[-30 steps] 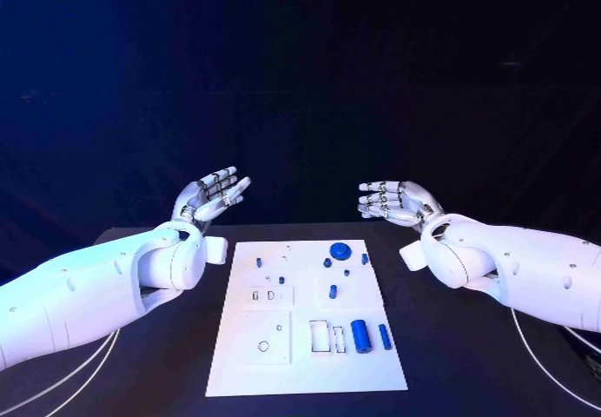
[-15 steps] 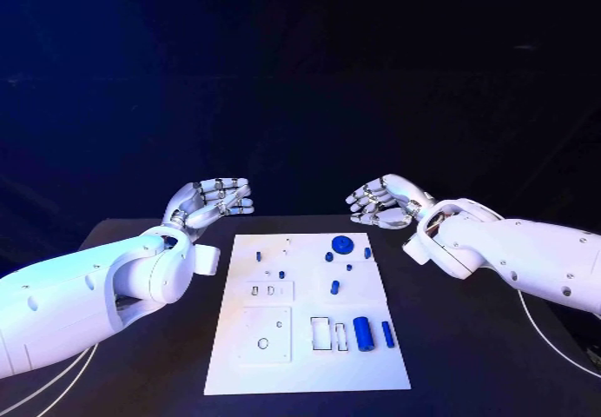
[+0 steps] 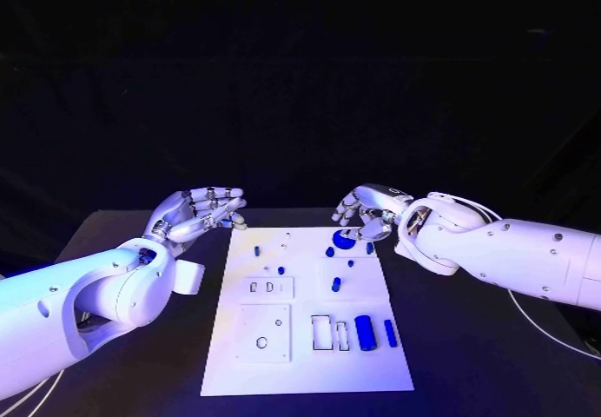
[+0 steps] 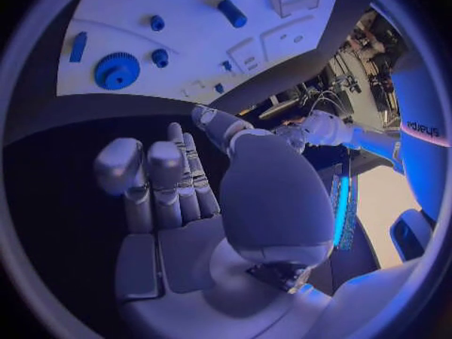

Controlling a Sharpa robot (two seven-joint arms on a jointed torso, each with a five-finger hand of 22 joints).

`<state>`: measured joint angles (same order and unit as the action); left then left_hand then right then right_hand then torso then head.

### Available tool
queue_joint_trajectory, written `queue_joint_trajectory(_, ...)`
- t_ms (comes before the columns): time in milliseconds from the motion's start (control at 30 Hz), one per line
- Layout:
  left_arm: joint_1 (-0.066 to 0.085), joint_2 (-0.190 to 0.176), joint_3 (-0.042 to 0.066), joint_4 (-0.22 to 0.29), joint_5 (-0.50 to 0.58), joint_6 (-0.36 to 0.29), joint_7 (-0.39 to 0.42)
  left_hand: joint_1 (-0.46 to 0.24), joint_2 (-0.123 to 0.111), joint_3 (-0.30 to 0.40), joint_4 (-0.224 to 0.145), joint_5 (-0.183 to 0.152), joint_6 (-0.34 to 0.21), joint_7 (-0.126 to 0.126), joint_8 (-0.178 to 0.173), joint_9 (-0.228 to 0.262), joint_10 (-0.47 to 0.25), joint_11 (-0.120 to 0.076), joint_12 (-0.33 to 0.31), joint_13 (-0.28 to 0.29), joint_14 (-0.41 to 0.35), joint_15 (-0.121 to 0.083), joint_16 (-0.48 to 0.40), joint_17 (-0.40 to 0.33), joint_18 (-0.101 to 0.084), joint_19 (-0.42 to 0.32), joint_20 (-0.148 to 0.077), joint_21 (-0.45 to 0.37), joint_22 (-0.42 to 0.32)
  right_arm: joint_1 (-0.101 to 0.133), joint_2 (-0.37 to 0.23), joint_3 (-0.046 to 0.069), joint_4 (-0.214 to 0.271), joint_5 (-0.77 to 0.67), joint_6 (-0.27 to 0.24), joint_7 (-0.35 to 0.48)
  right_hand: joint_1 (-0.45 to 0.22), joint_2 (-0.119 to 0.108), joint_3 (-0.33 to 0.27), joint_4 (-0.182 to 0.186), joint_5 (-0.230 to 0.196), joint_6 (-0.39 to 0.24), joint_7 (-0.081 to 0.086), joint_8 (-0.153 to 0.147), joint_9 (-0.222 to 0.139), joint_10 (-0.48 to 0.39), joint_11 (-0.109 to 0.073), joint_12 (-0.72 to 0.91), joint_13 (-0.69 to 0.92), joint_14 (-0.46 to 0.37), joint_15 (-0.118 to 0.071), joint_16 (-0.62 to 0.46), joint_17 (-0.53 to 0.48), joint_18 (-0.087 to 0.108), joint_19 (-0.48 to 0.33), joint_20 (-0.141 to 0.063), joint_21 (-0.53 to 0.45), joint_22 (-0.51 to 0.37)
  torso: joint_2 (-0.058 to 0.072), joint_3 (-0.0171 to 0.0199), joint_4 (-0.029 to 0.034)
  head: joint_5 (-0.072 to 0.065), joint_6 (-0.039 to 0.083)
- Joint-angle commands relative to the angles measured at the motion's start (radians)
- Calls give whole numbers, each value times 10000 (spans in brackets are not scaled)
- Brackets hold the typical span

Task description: Assemble the parts on the task board

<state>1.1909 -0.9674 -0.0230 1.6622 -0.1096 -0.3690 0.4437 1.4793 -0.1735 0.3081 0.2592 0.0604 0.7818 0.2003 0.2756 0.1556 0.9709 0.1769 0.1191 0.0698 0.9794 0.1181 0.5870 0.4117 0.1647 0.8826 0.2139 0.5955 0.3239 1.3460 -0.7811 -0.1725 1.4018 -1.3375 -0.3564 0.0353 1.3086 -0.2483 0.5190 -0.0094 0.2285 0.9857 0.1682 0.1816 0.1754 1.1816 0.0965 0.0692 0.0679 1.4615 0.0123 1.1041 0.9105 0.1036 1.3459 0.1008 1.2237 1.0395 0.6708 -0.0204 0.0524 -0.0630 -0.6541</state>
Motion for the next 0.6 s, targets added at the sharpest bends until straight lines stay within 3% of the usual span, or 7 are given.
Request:
queue_joint_trajectory(33,18,-88,22,261,-94,437,-139,40,-42,69,-11,-52,57,327,39,12,79,-11,-72,-3,-81,-71,376,204,133,-121,-56,414,273,-22,138,2,-69,-1613,505,-760,9,-93,73,36,15,-42,-43,-44,45,-78,28,-69,-3,328,38,737,723,-181,214,27,556,756,176,-32,140,-96,3)
queue_joint_trajectory(400,17,-204,66,559,-79,556,-190,-5,-40,28,27,-52,39,345,35,9,58,-3,-152,-2,-257,-66,943,460,139,-387,-61,1183,782,-166,490,-3,-416,-2291,962,-1141,24,-158,25,133,-71,-122,-63,-56,126,-309,44,-80,-12,369,60,1601,1571,-314,481,79,1202,1674,328,-71,253,-148,-26)
queue_joint_trajectory(600,18,-235,79,586,-72,566,-196,-16,-40,15,38,-53,34,354,32,7,47,4,-163,-3,-278,-61,994,478,139,-421,-58,1261,833,-212,557,-8,-534,-2501,1331,-1321,23,-144,-32,180,-119,-121,-87,-41,160,-343,29,-63,-1,389,47,1851,1826,-374,620,98,1444,2034,358,-82,261,-176,-80)
